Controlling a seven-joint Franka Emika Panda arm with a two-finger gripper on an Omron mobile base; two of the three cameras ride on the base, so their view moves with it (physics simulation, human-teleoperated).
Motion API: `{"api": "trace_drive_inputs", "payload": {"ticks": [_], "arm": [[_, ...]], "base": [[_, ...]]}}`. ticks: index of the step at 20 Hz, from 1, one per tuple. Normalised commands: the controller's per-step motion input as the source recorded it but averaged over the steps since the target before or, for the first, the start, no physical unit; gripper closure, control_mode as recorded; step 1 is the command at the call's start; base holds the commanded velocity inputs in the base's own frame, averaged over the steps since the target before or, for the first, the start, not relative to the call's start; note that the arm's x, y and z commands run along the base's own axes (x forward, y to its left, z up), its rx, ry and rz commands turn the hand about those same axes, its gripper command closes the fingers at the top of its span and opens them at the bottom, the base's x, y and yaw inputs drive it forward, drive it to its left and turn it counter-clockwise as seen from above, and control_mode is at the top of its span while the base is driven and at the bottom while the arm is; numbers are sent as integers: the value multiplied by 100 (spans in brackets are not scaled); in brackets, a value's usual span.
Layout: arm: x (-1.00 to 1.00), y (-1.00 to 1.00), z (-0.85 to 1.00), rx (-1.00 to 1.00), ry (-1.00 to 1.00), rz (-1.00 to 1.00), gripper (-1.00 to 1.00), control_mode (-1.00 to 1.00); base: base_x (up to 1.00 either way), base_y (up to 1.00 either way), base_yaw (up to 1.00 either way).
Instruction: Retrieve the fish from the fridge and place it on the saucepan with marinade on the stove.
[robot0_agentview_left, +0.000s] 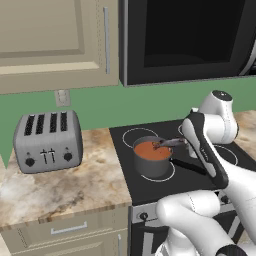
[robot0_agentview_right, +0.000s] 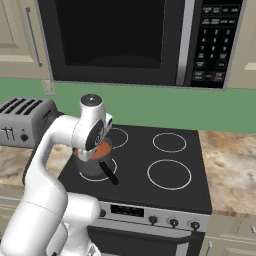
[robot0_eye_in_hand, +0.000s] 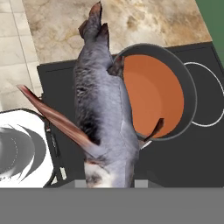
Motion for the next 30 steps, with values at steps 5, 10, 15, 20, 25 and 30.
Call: {"api": "trace_drive_inputs", "payload": {"ticks": [5, 10, 15, 20, 25, 30], "arm": [[22, 0, -19, 0, 0, -1, 100, -100], [23, 0, -19, 0, 0, -1, 100, -100], [24, 0, -10, 0, 0, 0, 100, -100], [18, 0, -2, 0, 0, -1, 100, -100], [1, 0, 0, 0, 0, 0, 100, -100], [1, 1, -2, 0, 0, 0, 100, -100]], "base": [[0, 0, 0], [0, 0, 0], [0, 0, 0], [0, 0, 0], [0, 0, 0], [0, 0, 0]]}}
